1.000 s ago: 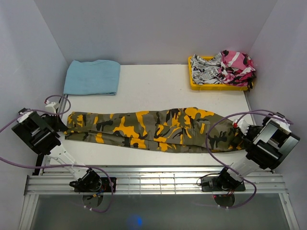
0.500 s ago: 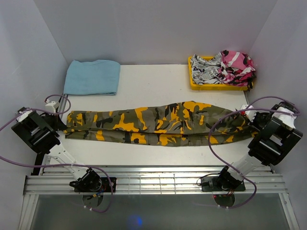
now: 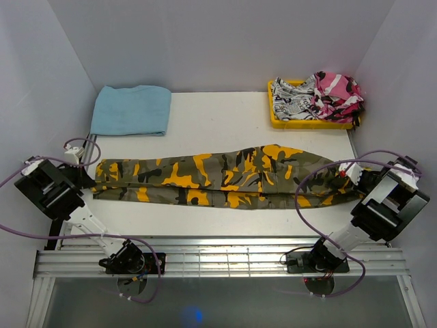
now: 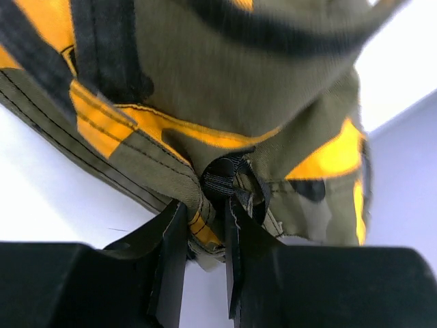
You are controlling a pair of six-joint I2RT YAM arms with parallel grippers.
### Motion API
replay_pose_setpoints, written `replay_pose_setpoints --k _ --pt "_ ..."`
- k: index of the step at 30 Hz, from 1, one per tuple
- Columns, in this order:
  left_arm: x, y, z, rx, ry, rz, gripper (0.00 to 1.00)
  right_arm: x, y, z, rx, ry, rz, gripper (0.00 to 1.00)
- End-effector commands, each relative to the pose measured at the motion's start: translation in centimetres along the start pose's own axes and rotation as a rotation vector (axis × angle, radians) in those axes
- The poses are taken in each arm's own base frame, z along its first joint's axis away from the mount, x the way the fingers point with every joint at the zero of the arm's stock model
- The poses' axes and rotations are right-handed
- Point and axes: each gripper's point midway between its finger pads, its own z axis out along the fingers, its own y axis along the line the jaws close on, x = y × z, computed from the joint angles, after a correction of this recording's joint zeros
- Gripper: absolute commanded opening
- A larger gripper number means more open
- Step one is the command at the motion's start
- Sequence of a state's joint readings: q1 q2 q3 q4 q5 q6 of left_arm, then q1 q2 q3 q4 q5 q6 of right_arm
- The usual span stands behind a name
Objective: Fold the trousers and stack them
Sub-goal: Fold the trousers
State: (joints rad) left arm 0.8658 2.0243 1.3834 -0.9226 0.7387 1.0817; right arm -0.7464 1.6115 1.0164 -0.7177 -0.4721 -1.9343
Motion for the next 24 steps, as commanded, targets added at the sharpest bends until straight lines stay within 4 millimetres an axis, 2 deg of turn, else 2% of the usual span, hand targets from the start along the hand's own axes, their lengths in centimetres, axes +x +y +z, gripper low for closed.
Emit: replay_pose_setpoints --k 1,2,3,4,5,6,7,8,9,10,11,12,13,14,16,17,19,20,22,23,24 --pt "0.9 3.1 -2.8 -0.104 0.001 0.144 0.0 4.3 -1.4 -1.8 0.065 0.208 -0.228 0.08" --pt "0.9 1.9 -3.0 -0.06 0.004 0.144 0.0 4.9 -1.4 -1.9 0.061 0.231 -0.225 0.2" --pt "1.0 1.4 -3.2 -0.033 0.008 0.208 0.05 5.0 -1.5 -1.9 0.061 0.232 -0.205 0.26" --pt "0.9 0.7 -3.5 -0.006 0.002 0.239 0.18 5.0 -2.4 -2.5 0.081 0.24 -0.202 0.32" --pt "1.2 -0.8 -4.6 0.04 -0.007 0.233 0.25 4.8 -3.1 -3.0 0.102 0.232 -0.201 0.44" --pt "0.4 -1.4 -5.1 0.055 -0.052 0.26 0.32 4.3 -3.0 -3.4 0.093 0.217 -0.189 0.51" --pt "0.1 -1.6 -5.8 0.055 -0.071 0.311 0.38 3.9 -4.6 -4.8 0.12 0.217 -0.195 0.59" --pt "0.0 -1.8 -6.6 0.052 -0.086 0.317 0.48 3.3 -5.1 -5.5 0.124 0.2 -0.192 0.72" --pt "-0.7 -2.5 -7.7 0.048 -0.097 0.332 0.54 2.2 -5.6 -6.1 0.131 0.166 -0.193 0.81" --pt "-1.1 -2.6 -8.3 0.036 -0.114 0.362 0.69 1.0 -6.1 -7.5 0.126 0.141 -0.176 0.87" --pt "-1.4 -2.8 -8.8 0.023 -0.119 0.375 0.89 -0.3 -6.6 -7.9 0.133 0.11 -0.172 0.91" --pt "-2.2 -3.3 -9.7 -0.007 -0.126 0.405 0.93 -1.5 -6.9 -8.6 0.134 0.096 -0.166 0.91" --pt "-2.7 -3.6 -10.1 -0.019 -0.139 0.418 0.94 -3.0 -5.7 -8.7 0.081 0.056 -0.126 0.92" --pt "-3.2 -3.7 -10.4 -0.036 -0.148 0.436 0.94 -5.1 -6.3 -9.3 0.076 0.03 -0.138 0.92" --pt "-4.4 -4.4 -11.4 -0.07 -0.171 0.476 0.96 -8.3 -5.8 -9.7 0.062 -0.029 -0.123 0.91" --pt "-4.8 -4.6 -11.7 -0.077 -0.181 0.503 0.96 -11.3 -5.2 -8.6 0.019 -0.066 -0.15 0.89" --pt "-5.0 -5.3 -11.7 -0.075 -0.167 0.55 0.95 -14.2 -3.0 -7.4 -0.038 -0.082 -0.102 0.81" --pt "-4.5 -6.0 -11.4 -0.065 -0.124 0.584 0.95 -17.6 -1.8 -5.8 -0.086 -0.112 -0.15 0.79" --pt "-3.6 -6.8 -10.9 -0.052 -0.074 0.671 0.93 -20.1 0.5 -3.8 -0.117 -0.113 -0.087 0.72" --pt "-2.5 -7.7 -10.4 -0.035 -0.029 0.695 0.9 -23.3 2.1 -2.5 -0.157 -0.146 -0.136 0.67" --pt "-2.0 -8.0 -10.1 -0.024 -0.006 0.738 0.86 -24.2 3.3 -1.5 -0.171 -0.147 -0.08 0.65"
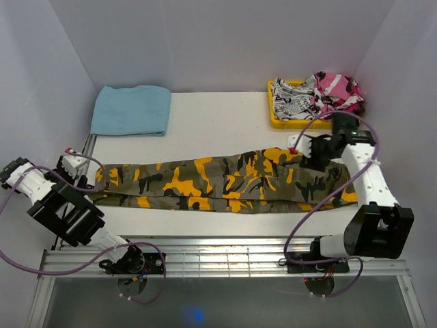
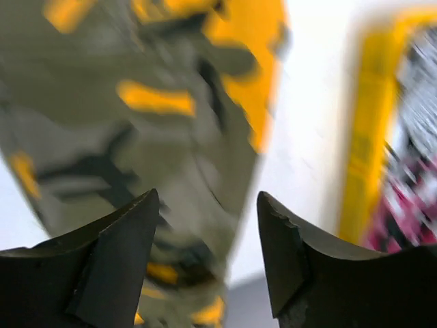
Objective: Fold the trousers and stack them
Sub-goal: Fold the trousers
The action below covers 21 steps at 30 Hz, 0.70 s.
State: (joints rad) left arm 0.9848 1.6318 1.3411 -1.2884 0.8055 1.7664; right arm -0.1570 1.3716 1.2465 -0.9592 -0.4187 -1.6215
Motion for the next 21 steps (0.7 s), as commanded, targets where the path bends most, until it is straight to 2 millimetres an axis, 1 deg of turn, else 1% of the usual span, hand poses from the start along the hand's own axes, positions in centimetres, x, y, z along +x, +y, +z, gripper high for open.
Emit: replay_pose_setpoints --k 1,2,3,4,5,6,7,8,10,11,13,14,15,16,18,21 --pt "0.2 -2.7 0.6 0.075 0.056 0.163 0.8 -5.2 4.8 3.8 -0.124 -0.041 0.202 0.64" --pt "0.3 -3.5 1.0 0.094 0.062 0.175 0.77 -7.7 5.6 5.2 -0.155 -0.06 0.162 0.59" --pt "0.4 -3.7 1.2 0.102 0.064 0.186 0.75 -9.0 5.5 6.0 -0.148 -0.078 0.153 0.58" --pt "0.4 -3.9 1.4 0.111 0.066 0.194 0.72 -9.7 6.3 6.8 -0.164 -0.078 0.183 0.56" --pt "0.2 -4.1 1.7 0.127 0.066 0.198 0.67 -11.4 7.2 8.0 -0.191 -0.078 0.144 0.54" --pt "0.2 -4.2 2.0 0.136 0.064 0.191 0.66 -12.2 7.5 8.6 -0.197 -0.078 0.128 0.53" --pt "0.1 -4.2 2.1 0.141 0.064 0.177 0.66 -12.7 8.2 9.0 -0.211 -0.069 0.13 0.51" --pt "-0.1 -4.3 2.4 0.149 0.059 0.173 0.65 -13.6 9.1 9.7 -0.229 -0.055 0.096 0.49" --pt "-0.2 -4.5 2.7 0.163 0.052 0.157 0.65 -14.4 9.7 10.3 -0.228 -0.056 0.072 0.48" --pt "-0.2 -4.6 2.9 0.167 0.049 0.157 0.65 -14.6 11.0 10.9 -0.244 -0.036 0.046 0.47" --pt "-0.1 -4.9 3.2 0.179 0.045 0.154 0.66 -14.5 12.2 11.5 -0.257 -0.014 0.021 0.47" --pt "-0.1 -4.8 3.3 0.179 0.045 0.159 0.67 -14.4 13.1 12.0 -0.266 0.0 0.003 0.47" --pt "-0.1 -4.7 3.4 0.177 0.042 0.16 0.73 -14.3 13.5 12.2 -0.273 0.006 -0.002 0.47" --pt "-0.2 -4.5 3.5 0.173 0.035 0.162 0.75 -14.2 13.9 12.4 -0.281 0.012 -0.008 0.48" --pt "-0.3 -4.0 3.6 0.157 0.03 0.16 0.77 -14.2 14.6 12.7 -0.294 0.015 -0.023 0.5" --pt "-0.5 -3.3 3.7 0.144 0.018 0.138 0.78 -14.3 15.5 13.2 -0.309 0.018 -0.026 0.51"
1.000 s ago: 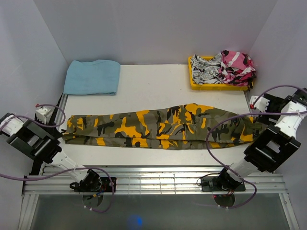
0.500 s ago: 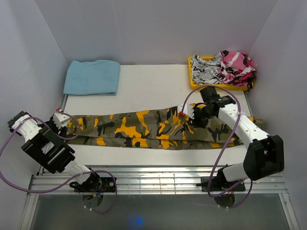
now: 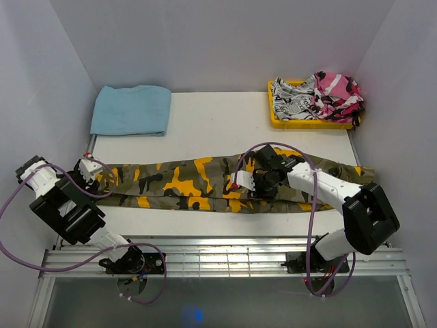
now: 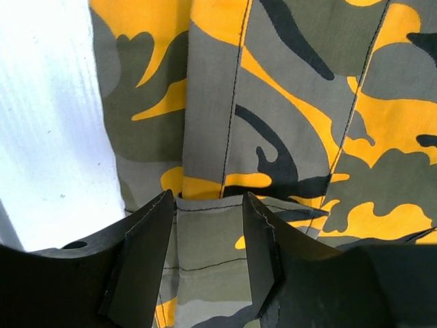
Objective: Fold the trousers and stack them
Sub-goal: Fold the trousers
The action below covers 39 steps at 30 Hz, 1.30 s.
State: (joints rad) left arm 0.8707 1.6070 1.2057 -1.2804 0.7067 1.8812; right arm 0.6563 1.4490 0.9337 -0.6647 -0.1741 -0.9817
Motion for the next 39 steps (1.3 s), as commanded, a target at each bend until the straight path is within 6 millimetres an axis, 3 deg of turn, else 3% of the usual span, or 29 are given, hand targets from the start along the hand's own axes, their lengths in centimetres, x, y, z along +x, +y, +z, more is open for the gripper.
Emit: replay_pose_setpoints --k 1,7,14,16,17,19,20,22,34,38,39 --pt "-0.9 1.3 -0.2 -0.036 -0.04 0.003 0.79 -0.4 -0.5 0.7 0.039 -0.002 0.008 0.52" --pt "-0.5 1.7 0.0 -0.039 -0.035 -0.007 0.8 0.3 0.0 2.1 0.042 0.024 -0.003 0.52" --pt "0.4 2.1 0.2 -0.042 0.005 0.049 0.79 0.4 0.7 2.0 0.042 0.023 -0.023 0.55" --pt "0.7 1.8 0.4 -0.036 0.021 0.068 0.77 0.6 0.5 2.1 0.056 0.029 -0.024 0.48" --pt "0.8 1.9 0.5 -0.036 0.031 0.093 0.76 0.6 0.1 2.1 0.078 0.026 -0.023 0.36" --pt "1.2 1.4 0.9 -0.015 0.051 0.121 0.71 0.4 -0.1 1.9 0.087 0.022 -0.025 0.25" --pt "1.6 1.3 0.9 -0.006 0.074 0.14 0.7 0.2 -0.2 1.7 0.092 0.017 -0.028 0.15" --pt "2.0 1.3 1.1 0.004 0.095 0.178 0.67 -0.1 -0.5 1.3 0.101 0.008 -0.033 0.08" --pt "3.4 3.9 2.8 0.009 0.191 0.272 0.64 -0.8 -0.8 0.3 0.102 -0.009 -0.05 0.08" --pt "4.5 3.8 3.2 0.046 0.231 0.27 0.51 -0.2 -1.7 -0.3 0.128 -0.007 -0.027 0.08" --pt "4.7 3.6 3.2 0.057 0.235 0.268 0.44 -0.2 -2.0 -0.5 0.135 -0.008 -0.024 0.08"
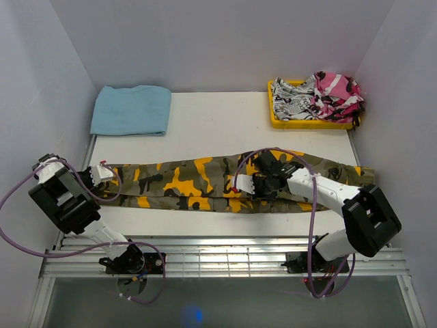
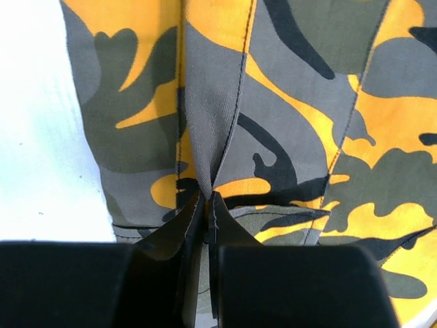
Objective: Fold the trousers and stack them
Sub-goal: Fold the trousers
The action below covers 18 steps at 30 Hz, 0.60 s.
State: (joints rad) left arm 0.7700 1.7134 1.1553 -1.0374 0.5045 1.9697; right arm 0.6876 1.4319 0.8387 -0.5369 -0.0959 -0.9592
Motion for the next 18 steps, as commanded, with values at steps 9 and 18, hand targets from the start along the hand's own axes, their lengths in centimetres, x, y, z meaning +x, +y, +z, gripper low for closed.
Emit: replay_pose_setpoints --k 9,18 --pt "-1.4 4.6 -1.9 -0.084 -0.044 0.017 0.0 -0.8 -5.3 -4.0 0.13 -0.081 0.062 0.08" --pt "-7.6 14.9 -8.7 -0.499 -0.212 0.003 0.0 1.1 -8.5 -8.6 0.246 -0.133 0.091 0.08"
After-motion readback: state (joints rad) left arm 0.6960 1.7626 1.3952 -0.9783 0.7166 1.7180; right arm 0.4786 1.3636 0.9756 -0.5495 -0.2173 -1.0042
